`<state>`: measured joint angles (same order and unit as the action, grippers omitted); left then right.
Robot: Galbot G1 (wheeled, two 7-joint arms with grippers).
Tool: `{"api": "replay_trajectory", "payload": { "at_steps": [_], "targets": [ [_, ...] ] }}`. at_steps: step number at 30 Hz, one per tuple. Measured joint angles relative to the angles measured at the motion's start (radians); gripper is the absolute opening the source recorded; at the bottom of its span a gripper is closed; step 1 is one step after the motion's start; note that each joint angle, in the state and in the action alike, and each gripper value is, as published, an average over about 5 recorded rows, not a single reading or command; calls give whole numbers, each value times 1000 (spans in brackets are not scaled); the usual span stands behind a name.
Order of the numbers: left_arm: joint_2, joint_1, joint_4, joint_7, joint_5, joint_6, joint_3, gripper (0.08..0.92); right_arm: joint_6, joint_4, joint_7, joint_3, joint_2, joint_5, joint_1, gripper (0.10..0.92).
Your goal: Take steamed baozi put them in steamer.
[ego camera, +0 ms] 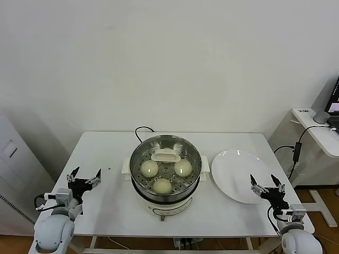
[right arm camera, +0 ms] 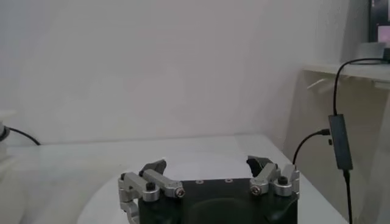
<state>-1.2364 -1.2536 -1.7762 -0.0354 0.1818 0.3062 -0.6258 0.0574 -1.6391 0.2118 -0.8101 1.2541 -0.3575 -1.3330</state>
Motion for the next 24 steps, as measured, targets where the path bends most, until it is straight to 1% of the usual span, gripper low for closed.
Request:
{"api": "replay_trajectory", "payload": {
  "at_steps": [24],
  "targets": [
    [-17,10,4,0,30,16,8,823,-3,18,6,6,19,63,21,823]
  ]
}}
